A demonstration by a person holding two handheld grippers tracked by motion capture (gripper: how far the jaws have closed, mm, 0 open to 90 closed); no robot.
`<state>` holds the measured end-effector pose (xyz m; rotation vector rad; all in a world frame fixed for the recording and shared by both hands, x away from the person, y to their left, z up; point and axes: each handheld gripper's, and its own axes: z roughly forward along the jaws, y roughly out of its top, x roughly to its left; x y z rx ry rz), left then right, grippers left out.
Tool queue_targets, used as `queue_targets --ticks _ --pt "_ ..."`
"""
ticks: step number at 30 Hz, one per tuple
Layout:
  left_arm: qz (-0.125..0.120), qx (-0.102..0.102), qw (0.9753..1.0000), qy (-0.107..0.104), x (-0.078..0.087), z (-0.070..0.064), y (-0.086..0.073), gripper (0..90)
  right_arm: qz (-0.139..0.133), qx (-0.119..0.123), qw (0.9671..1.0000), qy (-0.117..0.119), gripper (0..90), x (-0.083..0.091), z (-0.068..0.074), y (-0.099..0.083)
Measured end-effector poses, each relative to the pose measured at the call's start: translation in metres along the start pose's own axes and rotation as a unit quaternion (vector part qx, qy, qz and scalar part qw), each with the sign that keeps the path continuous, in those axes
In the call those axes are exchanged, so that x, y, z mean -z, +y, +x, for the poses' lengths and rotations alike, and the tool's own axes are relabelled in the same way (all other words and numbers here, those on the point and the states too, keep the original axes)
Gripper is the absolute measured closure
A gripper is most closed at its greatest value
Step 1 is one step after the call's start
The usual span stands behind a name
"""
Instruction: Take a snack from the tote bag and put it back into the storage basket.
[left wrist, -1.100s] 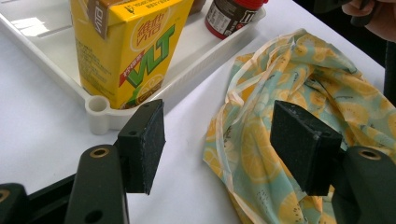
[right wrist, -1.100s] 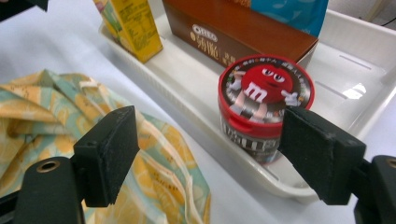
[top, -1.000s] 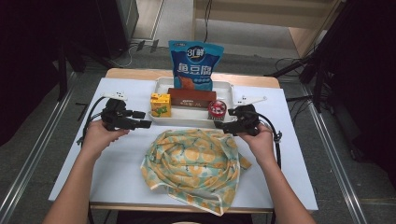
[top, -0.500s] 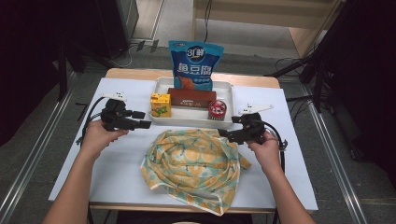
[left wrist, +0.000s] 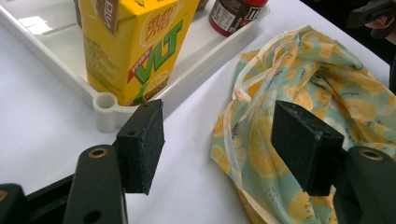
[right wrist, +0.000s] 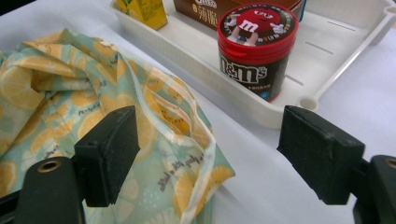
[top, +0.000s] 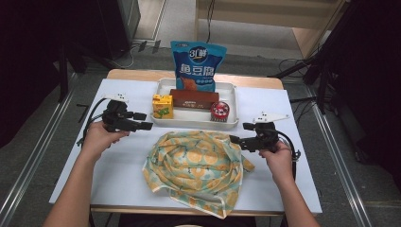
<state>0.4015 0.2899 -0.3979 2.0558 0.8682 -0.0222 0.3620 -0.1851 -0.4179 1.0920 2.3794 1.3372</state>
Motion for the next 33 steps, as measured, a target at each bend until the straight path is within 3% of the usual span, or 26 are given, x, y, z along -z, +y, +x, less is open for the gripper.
queue_targets --ticks 10,33 --pt "0.001 0.009 1.0000 0.000 -0.0018 0.0065 -0.0020 35.2 0.010 0.009 0.9999 -0.001 22.2 -0.0008 -0.0067 -0.0083" --pt "0.010 0.004 0.9999 0.008 -0.0040 0.0072 -0.0024 35.2 0.015 0.011 0.9998 0.000 22.5 -0.0027 -0.0095 -0.0103"
